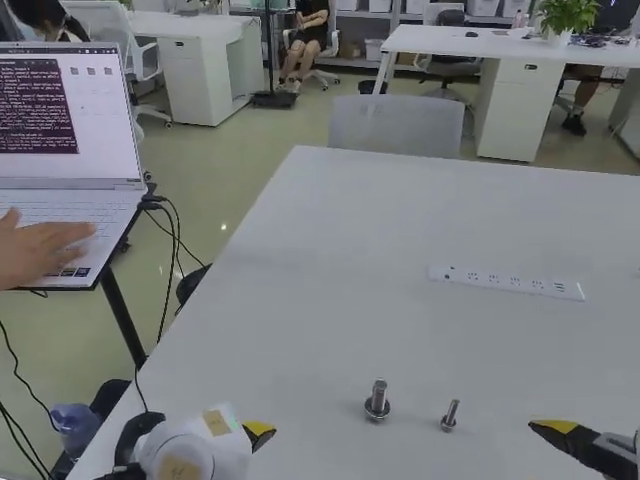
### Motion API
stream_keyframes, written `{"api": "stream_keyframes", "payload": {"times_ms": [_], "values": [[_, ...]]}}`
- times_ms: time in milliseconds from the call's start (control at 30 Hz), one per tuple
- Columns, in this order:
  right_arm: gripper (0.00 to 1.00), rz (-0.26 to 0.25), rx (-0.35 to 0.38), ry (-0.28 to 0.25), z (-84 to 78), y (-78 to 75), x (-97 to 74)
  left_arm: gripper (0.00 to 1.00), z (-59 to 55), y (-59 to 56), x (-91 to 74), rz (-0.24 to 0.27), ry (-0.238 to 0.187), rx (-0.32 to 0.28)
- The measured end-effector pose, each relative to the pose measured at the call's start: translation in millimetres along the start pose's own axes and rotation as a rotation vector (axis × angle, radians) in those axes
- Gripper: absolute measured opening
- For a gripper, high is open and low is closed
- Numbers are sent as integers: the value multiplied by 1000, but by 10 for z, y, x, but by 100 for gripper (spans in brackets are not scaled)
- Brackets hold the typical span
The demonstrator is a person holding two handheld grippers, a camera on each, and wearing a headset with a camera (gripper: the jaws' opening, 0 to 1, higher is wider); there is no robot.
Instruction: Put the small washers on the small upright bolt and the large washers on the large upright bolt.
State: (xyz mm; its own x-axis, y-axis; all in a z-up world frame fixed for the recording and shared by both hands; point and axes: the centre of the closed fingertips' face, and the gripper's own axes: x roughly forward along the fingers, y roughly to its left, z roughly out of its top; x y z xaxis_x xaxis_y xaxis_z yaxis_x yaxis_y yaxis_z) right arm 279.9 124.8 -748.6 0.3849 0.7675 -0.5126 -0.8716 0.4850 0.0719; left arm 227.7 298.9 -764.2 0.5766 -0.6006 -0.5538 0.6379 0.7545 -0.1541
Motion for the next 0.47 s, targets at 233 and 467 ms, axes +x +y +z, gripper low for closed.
{"api": "stream_keyframes", "payload": {"times_ms": [233,467], "values": [[86,-10,24,-14,-180,70,-60,93,-74,-47,-2,2,2,-2],[97,-13,81,-48,-199,132,-68,94,-141,-52,-13,3,8,-8]]}}
